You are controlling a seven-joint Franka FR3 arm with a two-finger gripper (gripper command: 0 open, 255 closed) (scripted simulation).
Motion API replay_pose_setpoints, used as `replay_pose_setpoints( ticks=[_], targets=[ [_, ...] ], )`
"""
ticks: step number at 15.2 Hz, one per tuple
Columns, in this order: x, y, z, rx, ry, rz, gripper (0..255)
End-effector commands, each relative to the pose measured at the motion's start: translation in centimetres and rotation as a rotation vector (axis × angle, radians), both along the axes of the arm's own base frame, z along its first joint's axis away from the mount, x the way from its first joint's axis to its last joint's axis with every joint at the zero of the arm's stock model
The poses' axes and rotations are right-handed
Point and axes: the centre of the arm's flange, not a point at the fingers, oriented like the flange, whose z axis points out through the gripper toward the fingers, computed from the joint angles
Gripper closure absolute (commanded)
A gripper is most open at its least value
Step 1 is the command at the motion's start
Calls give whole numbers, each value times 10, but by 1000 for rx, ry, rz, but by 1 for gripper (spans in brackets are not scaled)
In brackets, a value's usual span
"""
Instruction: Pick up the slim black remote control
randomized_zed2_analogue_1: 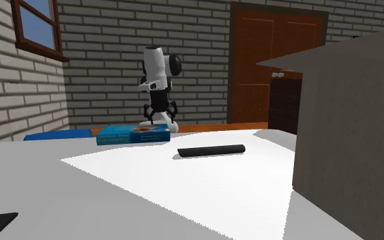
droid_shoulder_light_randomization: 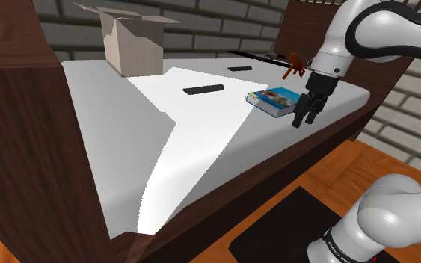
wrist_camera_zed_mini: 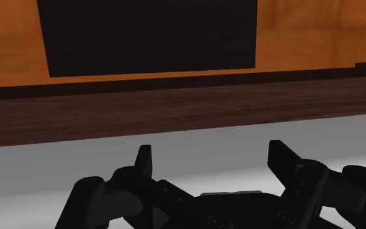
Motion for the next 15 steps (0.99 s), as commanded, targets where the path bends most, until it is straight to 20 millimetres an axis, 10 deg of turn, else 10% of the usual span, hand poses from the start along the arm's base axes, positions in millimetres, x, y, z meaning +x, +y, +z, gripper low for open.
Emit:
replay_pose_setpoints(
  ticks=[1, 15],
  targets=[
    [0, 0, 0, 0, 0, 0, 0],
    [175, -5, 8, -42, -79, 634, 0]
  ],
)
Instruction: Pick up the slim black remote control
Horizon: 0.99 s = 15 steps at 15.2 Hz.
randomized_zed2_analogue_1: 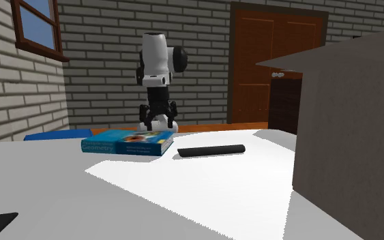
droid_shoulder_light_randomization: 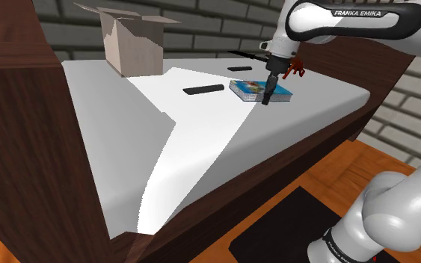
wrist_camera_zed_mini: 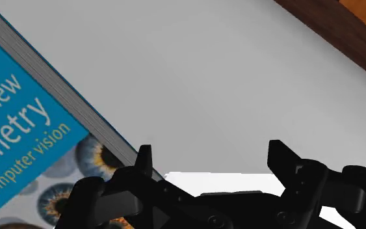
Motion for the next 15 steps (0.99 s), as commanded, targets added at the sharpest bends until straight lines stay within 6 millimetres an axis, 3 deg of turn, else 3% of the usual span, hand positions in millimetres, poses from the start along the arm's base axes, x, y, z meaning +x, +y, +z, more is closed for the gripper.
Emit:
replay_pose_setpoints(
  ticks=[1, 8, 15],
  targets=[
    [25, 5, -1, -7, -12, 97, 0],
    [103, 48, 8, -28, -52, 414, 0],
    [163, 112, 18, -49, -91, 731, 0]
  ],
)
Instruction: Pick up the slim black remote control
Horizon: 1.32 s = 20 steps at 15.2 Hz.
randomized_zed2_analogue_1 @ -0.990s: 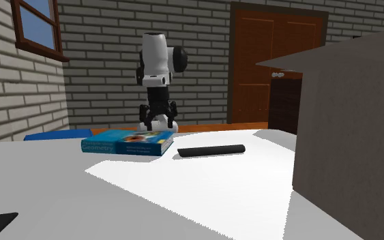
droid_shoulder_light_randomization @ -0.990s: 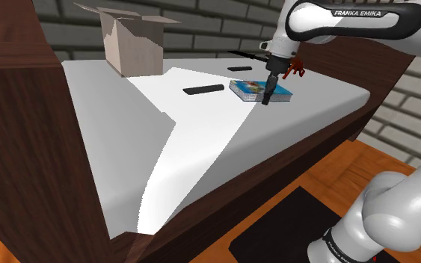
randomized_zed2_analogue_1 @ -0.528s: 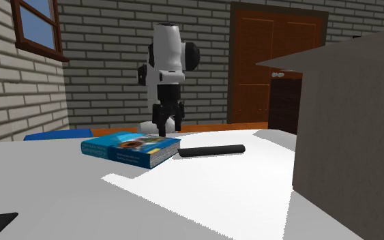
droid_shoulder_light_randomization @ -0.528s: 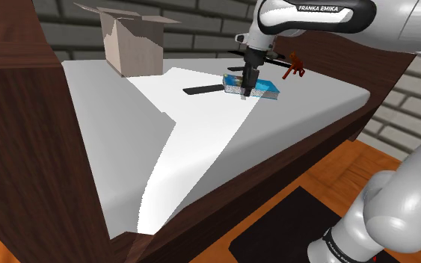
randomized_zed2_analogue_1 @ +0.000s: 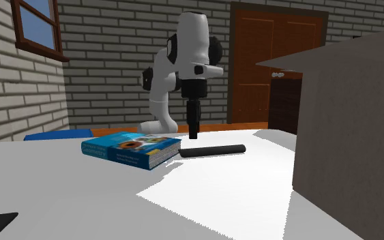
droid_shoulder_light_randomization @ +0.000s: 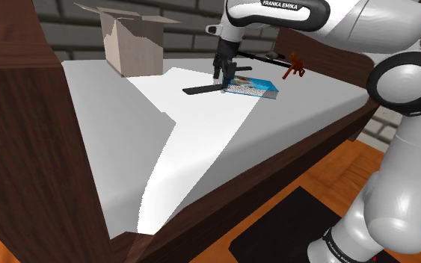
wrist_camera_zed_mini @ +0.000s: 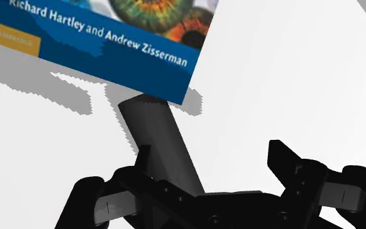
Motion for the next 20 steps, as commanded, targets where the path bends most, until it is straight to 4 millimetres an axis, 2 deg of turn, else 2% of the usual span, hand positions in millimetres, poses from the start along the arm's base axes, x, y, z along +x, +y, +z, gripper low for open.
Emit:
replay_pose_setpoints(
  ticks=[1, 4, 5, 12, 14, 15, 20],
  targets=[
    [14, 22, 3, -6, -12, 94, 0],
    [32, 56, 8, -15, -29, 230, 0],
    [33, 60, 8, -16, -31, 247, 0],
    [33, 60, -32, -16, -31, 247, 0],
    [33, 60, -32, -16, -31, 247, 0],
    [33, 60, -32, -16, -31, 247, 255],
    [33, 60, -31, -16, -31, 247, 255]
  ],
)
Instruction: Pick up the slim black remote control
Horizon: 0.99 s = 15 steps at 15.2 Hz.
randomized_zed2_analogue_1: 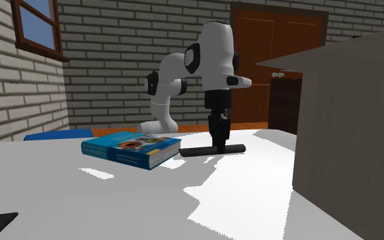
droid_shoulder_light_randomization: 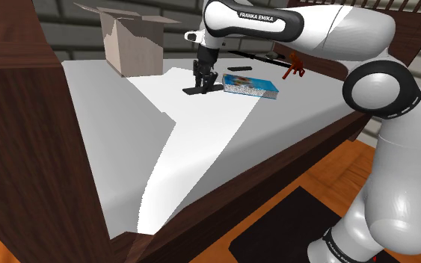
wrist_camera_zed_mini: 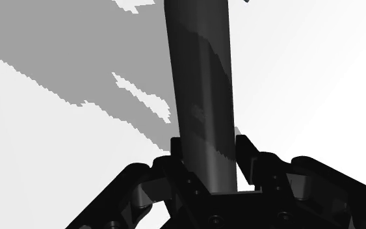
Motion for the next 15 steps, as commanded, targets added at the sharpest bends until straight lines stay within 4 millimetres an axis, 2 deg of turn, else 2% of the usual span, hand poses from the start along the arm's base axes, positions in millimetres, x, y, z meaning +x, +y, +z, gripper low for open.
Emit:
replay_pose_setpoints(
  ticks=[1, 4, 15],
  targets=[
    [0, 0, -2, -1, 3, -1, 255],
    [1, -1, -2, -1, 3, -1, 255],
    [1, -1, 56, -1, 3, -1, 255]
  ],
)
